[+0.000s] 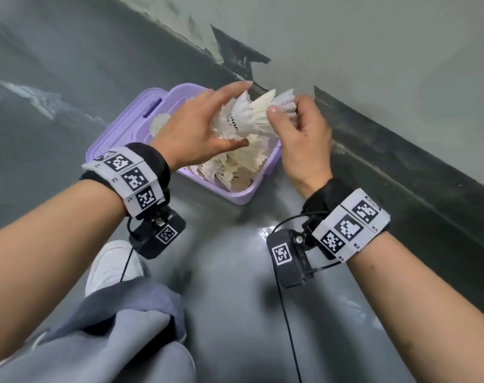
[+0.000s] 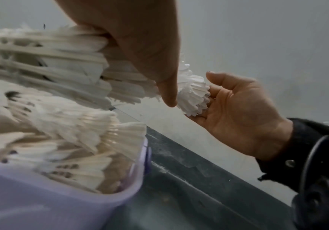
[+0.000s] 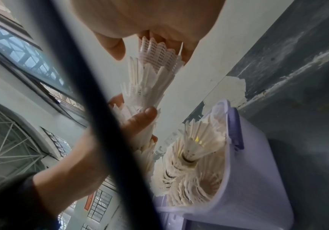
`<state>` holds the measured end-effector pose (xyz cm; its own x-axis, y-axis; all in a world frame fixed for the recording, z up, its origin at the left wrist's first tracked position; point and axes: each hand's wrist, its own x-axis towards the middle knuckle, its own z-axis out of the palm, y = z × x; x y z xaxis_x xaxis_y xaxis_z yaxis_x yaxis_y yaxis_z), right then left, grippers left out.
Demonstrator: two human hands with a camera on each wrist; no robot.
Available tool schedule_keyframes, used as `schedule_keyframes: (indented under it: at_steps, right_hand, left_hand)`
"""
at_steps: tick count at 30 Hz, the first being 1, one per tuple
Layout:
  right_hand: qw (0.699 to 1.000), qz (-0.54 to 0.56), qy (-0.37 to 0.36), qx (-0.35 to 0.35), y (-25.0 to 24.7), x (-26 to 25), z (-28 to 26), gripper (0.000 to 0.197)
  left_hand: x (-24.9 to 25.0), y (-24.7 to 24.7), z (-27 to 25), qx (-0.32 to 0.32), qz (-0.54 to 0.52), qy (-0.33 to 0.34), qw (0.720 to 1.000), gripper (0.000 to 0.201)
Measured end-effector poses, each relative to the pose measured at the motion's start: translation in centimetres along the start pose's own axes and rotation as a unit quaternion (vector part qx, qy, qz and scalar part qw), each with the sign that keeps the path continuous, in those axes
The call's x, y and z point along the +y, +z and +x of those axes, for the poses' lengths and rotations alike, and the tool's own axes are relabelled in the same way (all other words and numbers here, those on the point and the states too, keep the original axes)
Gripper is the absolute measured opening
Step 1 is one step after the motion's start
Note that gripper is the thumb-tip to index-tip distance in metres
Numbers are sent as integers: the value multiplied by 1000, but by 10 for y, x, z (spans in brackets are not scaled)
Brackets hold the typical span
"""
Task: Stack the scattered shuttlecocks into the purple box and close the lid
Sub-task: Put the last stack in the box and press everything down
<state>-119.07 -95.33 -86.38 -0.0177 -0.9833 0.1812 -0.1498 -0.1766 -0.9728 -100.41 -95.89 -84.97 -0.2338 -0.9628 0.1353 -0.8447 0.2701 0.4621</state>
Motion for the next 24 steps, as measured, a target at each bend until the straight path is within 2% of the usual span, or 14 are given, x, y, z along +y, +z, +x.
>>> schedule_keyframes:
  at_steps: [4,6,8,12,15,17,19,21,24]
  right_hand:
    - [999,-11,35,2,39,12,11,26]
    - [999,-16,42,8,58,16,22,28]
    - [998,-27,55,21,76,23,36,19]
    - [990,-30,116,76,89,36,62,12]
    - [973,-76,196,98,85,45,76,17]
    - [957,-71,263,102,82,49,75,23]
    - [945,-78,299,104,84,50,70,28]
    - [941,-145,294,84,88,49,66,35]
    - [923,-267,271,60,96,43,65,26]
  left_hand:
    - [-38,-18,10,8,8,-29,1000,95]
    - [-61,-29,31,-2,53,-35,998,90]
    - [-83,-37,58,-22,119,12,993,82]
    - [-109,-30,104,-64,159,122,978,86]
    - [-117,-17,131,-147,178,187,955,93]
    - [-121,-5,134,-202,174,208,941,95]
    - [-127,7,127,-235,161,207,936,95]
    - [-132,15,114,-234,145,194,942,87]
    - [-136,23,103,-192,147,199,950,73]
